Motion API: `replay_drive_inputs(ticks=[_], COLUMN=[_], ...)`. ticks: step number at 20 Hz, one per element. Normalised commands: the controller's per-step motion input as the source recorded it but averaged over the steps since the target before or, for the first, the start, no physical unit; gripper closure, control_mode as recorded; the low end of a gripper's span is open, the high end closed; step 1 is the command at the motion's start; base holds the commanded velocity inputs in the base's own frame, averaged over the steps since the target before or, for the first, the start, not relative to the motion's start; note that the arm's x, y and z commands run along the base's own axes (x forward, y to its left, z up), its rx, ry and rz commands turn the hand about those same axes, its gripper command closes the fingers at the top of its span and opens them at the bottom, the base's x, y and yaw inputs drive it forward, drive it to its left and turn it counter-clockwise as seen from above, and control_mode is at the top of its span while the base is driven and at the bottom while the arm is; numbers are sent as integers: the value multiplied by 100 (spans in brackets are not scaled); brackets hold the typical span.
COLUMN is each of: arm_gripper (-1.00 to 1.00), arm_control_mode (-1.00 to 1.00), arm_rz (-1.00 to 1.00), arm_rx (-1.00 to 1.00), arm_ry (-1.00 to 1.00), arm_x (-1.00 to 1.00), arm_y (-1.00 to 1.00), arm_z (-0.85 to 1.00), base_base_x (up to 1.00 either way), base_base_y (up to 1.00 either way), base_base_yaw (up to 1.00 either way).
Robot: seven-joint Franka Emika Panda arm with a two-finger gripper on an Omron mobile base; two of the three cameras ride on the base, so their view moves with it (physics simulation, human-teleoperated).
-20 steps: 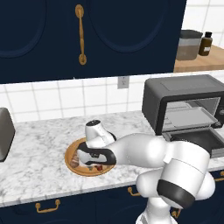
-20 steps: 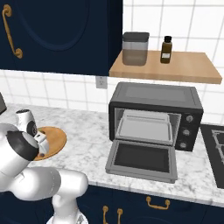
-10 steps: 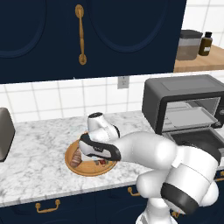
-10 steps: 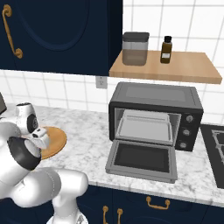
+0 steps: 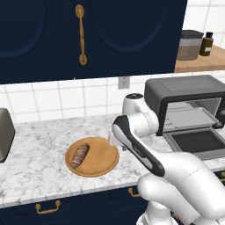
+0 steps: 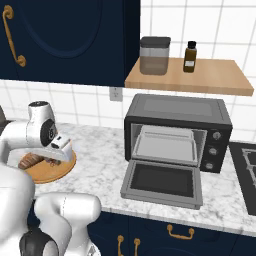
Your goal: Pick up the kebab skewer and baguette bread, and place them inside the toaster oven. Close the toaster oven door and start by setting the timer.
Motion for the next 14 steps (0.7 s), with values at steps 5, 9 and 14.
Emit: replay_drive_inputs(ticks=[5,9,14], arm_gripper=[100,100,100], arm_control_mode=[-100,-100,-100], arm_rz=[6,12,12], arm_rx=[3,0,0], arm_ry=[-4,-3,-1], arm_x=[-9,-1,1], arm_y=[-100,-100,-100], arm_z=[67,38,27], base_base_x=[0,0,0], base_base_y=[0,0,0], base_base_yaw=[0,0,0])
